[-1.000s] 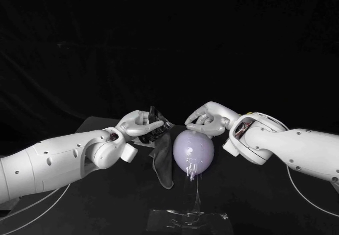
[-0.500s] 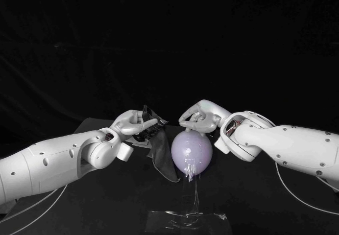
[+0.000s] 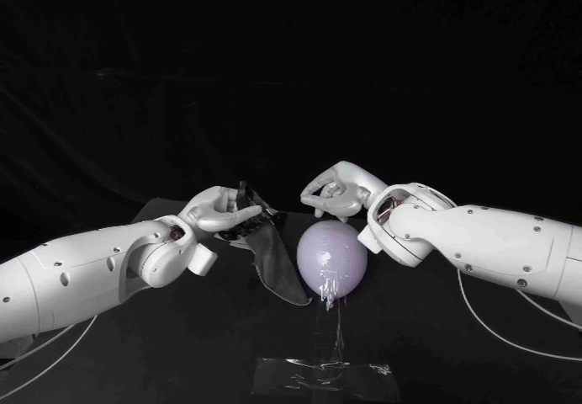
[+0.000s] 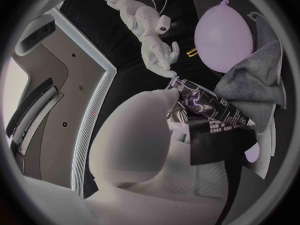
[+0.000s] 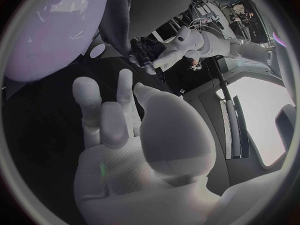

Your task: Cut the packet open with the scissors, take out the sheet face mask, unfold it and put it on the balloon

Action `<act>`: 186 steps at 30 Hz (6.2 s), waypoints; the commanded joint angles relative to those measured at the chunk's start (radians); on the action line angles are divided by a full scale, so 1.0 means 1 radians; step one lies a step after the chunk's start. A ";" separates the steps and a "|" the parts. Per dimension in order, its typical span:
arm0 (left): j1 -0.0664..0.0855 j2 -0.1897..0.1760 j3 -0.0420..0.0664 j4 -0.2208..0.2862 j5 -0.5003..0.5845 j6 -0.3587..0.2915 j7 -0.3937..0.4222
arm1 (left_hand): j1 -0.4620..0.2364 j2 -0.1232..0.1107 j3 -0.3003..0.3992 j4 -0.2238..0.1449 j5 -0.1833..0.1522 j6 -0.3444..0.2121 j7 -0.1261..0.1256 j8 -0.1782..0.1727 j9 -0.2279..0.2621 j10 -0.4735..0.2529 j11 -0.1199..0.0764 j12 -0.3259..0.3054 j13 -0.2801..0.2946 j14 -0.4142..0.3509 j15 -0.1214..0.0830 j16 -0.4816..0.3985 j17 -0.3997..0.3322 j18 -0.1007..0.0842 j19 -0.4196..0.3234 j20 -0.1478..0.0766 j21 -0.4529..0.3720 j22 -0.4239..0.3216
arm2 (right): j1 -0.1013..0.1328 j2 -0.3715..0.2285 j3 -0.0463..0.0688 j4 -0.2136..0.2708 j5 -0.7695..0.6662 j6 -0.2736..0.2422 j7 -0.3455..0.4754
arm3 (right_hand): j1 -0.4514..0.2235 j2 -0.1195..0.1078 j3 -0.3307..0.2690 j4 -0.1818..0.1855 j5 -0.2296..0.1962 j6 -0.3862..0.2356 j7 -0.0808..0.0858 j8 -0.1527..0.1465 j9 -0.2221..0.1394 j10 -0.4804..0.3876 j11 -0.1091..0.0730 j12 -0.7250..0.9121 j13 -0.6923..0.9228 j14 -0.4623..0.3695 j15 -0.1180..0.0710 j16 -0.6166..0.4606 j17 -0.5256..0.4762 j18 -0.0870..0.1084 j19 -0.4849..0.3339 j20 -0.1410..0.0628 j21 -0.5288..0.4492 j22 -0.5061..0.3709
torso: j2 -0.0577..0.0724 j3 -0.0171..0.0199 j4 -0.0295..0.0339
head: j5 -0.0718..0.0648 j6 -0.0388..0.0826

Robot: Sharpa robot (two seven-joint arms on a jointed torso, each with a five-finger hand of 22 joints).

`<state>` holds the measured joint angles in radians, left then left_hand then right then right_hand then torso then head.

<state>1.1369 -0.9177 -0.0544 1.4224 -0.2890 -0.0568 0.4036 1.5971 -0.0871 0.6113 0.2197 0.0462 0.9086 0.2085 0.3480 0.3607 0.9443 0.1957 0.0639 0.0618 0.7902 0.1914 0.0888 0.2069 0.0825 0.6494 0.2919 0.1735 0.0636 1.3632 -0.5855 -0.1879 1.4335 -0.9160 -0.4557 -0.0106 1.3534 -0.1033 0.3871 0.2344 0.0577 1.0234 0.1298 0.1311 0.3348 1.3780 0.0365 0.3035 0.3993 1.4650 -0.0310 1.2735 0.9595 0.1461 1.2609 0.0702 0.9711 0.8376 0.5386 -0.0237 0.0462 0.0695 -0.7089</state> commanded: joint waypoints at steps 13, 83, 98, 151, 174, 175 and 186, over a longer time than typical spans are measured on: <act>0.002 -0.012 0.001 0.012 -0.074 0.036 0.016 | -0.027 0.017 -0.008 -0.050 0.001 -0.029 0.036 0.018 0.005 -0.358 0.043 -0.016 -0.012 -0.409 0.046 -0.049 -0.101 -0.027 -0.365 0.006 -0.124 -0.029 | -0.001 0.066 0.005 -0.038 0.027 0.095 0.020 | -0.030 -0.001 -0.022 0.007 -0.006 -0.012 0.000 -0.011 0.002 -0.039 0.004 0.047 0.085 0.009 -0.003 0.017 0.007 -0.010 -0.001 0.003 0.006 0.013 | -0.001 0.0007 -0.0029 | 0.008 0.003; 0.003 0.002 0.001 0.031 -0.066 0.011 0.011 | -0.050 0.024 -0.016 -0.073 0.001 -0.010 0.027 0.053 0.008 -0.196 0.027 0.003 0.000 -0.107 0.022 0.038 -0.018 -0.016 -0.097 -0.001 -0.045 0.011 | -0.042 0.140 0.004 -0.038 -0.243 0.146 -0.111 | -0.017 -0.026 -0.005 -0.053 0.004 0.025 -0.016 0.013 0.025 -0.067 -0.011 0.128 0.245 0.019 -0.014 0.079 0.097 -0.014 0.002 -0.007 0.028 0.064 | 0.000 0.0013 -0.0031 | 0.004 -0.013; 0.003 0.005 0.001 0.034 -0.042 0.004 0.010 | -0.051 0.023 -0.017 -0.073 0.001 -0.007 0.026 0.056 0.009 -0.183 0.026 0.004 0.001 -0.097 0.021 0.042 -0.015 -0.016 -0.096 -0.001 -0.045 0.011 | -0.051 0.159 0.004 -0.058 -0.073 0.099 -0.092 | 0.052 0.043 0.105 -0.141 -0.001 0.096 -0.054 0.084 0.076 0.016 -0.043 0.211 0.321 0.032 -0.039 0.115 0.173 -0.023 0.034 -0.026 0.081 0.131 | 0.000 0.0005 -0.0018 | 0.000 -0.010; 0.007 -0.032 0.000 0.002 -0.129 -0.090 -0.094 | -0.069 -0.083 -0.212 -0.072 0.002 -0.168 0.063 -0.073 -0.065 -0.072 0.032 0.022 0.006 -0.022 0.007 0.114 0.014 0.006 0.056 -0.004 0.005 0.019 | -0.050 0.084 0.004 -0.029 0.197 0.068 -0.085 | -0.069 0.043 0.235 -0.244 -0.008 0.070 -0.071 0.180 0.214 0.071 -0.057 0.412 0.534 0.062 -0.050 0.205 0.373 -0.026 0.029 -0.039 0.096 0.173 | 0.000 0.0016 -0.0027 | -0.003 -0.009; 0.008 -0.023 0.000 -0.020 -0.299 -0.123 -0.106 | -0.033 0.011 -0.071 -0.073 0.002 0.043 -0.031 0.047 -0.031 0.155 -0.055 0.075 0.008 0.159 -0.072 0.207 0.070 0.087 0.163 -0.012 0.083 0.045 | -0.045 0.070 0.004 -0.013 0.108 0.064 -0.084 | -0.079 0.043 0.242 -0.251 -0.008 0.064 -0.070 0.184 0.224 0.069 -0.057 0.404 0.532 0.062 -0.050 0.206 0.376 -0.025 0.024 -0.039 0.089 0.168 | 0.000 0.0006 -0.0034 | -0.005 -0.008; 0.008 -0.022 0.000 -0.020 -0.296 -0.126 -0.102 | -0.034 0.011 -0.070 -0.073 0.002 0.043 -0.032 0.048 -0.030 0.157 -0.056 0.075 0.008 0.161 -0.073 0.208 0.071 0.087 0.164 -0.012 0.085 0.046 | -0.045 0.071 0.004 -0.013 0.088 0.063 -0.083 | -0.082 0.042 0.242 -0.251 -0.008 0.062 -0.070 0.184 0.225 0.067 -0.056 0.400 0.530 0.061 -0.050 0.205 0.372 -0.024 0.022 -0.039 0.086 0.164 | 0.000 0.0009 -0.0035 | -0.005 -0.008; 0.008 -0.014 0.000 -0.008 -0.288 -0.140 -0.078 | -0.037 0.011 -0.067 -0.080 0.002 0.049 -0.038 0.060 -0.025 0.181 -0.063 0.071 0.006 0.178 -0.081 0.213 0.079 0.093 0.170 -0.014 0.099 0.053 | -0.041 0.095 0.004 -0.034 -0.125 0.056 -0.079 | -0.174 -0.022 0.164 -0.195 -0.009 -0.110 0.003 0.078 0.196 -0.098 0.006 0.114 0.356 0.014 0.003 0.140 0.241 -0.001 -0.104 -0.006 -0.099 -0.008 | 0.000 0.0007 -0.0022 | -0.008 -0.006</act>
<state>1.1428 -0.9350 -0.0560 1.4096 -0.5793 -0.1848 0.2945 1.5620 -0.0826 0.5400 0.1406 0.0420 0.9482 0.1715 0.4024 0.3305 1.1194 0.1318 0.1364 0.0693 0.9600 0.1093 0.2951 0.2852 0.1550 0.8116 0.2789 0.2694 0.1156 1.3207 -0.4940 -0.1842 1.4030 -0.9153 -0.3949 -0.0982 1.1862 -0.1215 0.5579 0.0394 0.0524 0.9205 0.1293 0.2144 0.5338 1.2839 0.0398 0.4209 0.7573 1.4659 -0.0350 1.4158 1.2034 0.1244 1.1635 0.0635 0.8775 0.8344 0.5385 -0.0229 0.0434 0.0620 -0.7158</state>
